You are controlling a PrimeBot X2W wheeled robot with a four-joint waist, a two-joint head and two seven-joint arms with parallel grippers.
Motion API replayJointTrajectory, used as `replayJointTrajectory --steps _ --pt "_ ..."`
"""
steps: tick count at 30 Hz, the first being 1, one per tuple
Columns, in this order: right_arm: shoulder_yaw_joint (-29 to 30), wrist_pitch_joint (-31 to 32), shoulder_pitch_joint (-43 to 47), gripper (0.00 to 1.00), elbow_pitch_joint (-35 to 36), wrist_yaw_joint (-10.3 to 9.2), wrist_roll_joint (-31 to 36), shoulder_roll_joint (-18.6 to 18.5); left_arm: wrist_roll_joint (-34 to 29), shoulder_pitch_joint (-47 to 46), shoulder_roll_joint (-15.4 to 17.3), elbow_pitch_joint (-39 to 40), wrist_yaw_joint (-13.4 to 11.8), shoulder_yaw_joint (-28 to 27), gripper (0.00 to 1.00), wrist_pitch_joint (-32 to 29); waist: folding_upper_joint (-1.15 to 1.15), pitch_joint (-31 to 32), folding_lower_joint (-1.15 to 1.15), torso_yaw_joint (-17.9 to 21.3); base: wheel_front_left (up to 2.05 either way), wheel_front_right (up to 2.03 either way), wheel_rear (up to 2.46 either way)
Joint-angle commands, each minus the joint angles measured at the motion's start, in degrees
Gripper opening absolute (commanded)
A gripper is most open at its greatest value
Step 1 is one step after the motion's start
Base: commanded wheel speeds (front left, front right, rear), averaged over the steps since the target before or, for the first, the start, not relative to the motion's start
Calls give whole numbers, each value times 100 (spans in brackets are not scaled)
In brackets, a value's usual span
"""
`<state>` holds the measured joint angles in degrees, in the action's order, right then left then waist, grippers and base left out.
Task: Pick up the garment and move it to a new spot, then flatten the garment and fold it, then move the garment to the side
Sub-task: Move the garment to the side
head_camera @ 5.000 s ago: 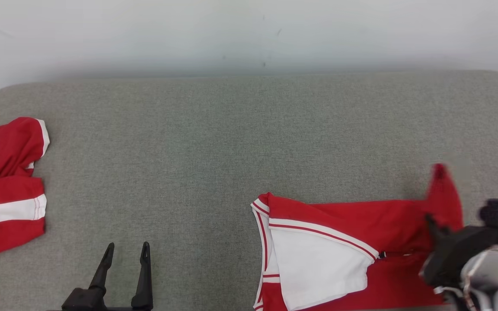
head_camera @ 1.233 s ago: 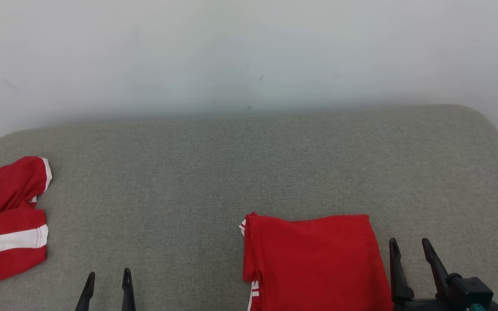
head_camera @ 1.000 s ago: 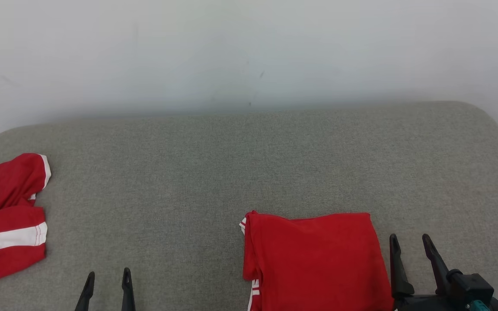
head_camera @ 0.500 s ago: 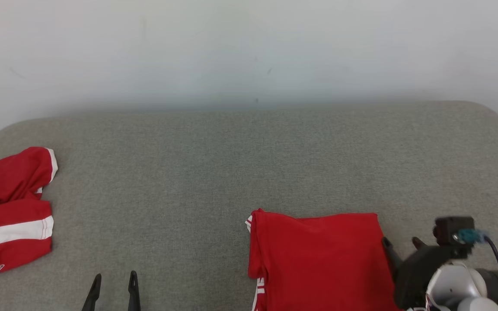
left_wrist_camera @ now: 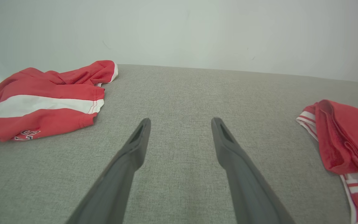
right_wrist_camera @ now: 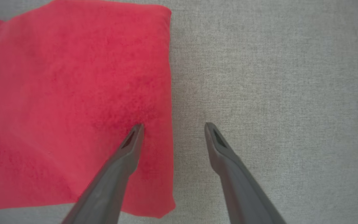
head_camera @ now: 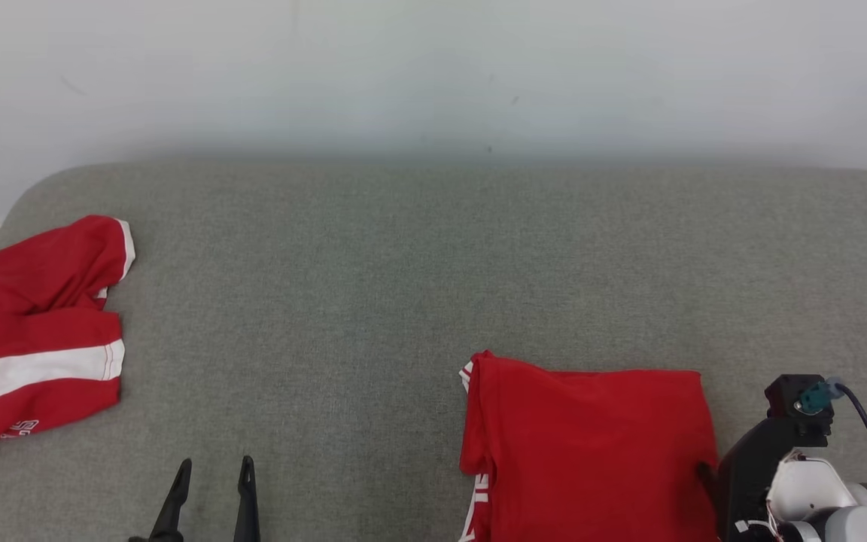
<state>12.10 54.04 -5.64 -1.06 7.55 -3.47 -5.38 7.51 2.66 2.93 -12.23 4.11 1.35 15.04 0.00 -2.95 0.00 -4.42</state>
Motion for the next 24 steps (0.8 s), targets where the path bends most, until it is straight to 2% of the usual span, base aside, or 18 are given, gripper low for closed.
replayJointTrajectory --steps 1,11,12,13,14,17,21,24 --pt "-1 33 -80 100 -78 -15 43 -17 -36 -95 -6 27 37 -2 100 17 0 -122 0 -87 0 0 0" --pt "-265 128 -719 100 -1056 -15 -74 -314 -50 -352 -6 188 45 47 100 17 0 -556 0 -186 0 0 0" --pt "-350 153 -770 67 -1134 -15 -123 -349 -44 -377 -6 208 35 51 100 17 0 -596 0 -179 0 0 0" --pt "-451 161 -821 25 -1201 -15 -173 -393 -40 -408 -6 225 24 61 100 16 0 -631 0 -169 0 0 0" --pt "-581 153 -890 0 -1262 -15 -212 -478 -45 -435 -6 252 23 74 100 17 0 -672 0 -149 0 0 0" --pt "-944 -167 -1275 0 -1327 -16 -395 -843 -67 -526 -7 368 12 106 100 17 0 -818 0 -28 0 0 0" --pt "-1228 -580 -1937 0 -1492 -16 -435 -1129 -154 -634 -6 532 48 88 100 17 0 -1056 0 254 0 0 0" --pt "-1336 -745 -2293 0 -1654 -16 -496 -1197 -206 -712 1 613 79 90 100 17 0 -1190 0 412 0 0 0"
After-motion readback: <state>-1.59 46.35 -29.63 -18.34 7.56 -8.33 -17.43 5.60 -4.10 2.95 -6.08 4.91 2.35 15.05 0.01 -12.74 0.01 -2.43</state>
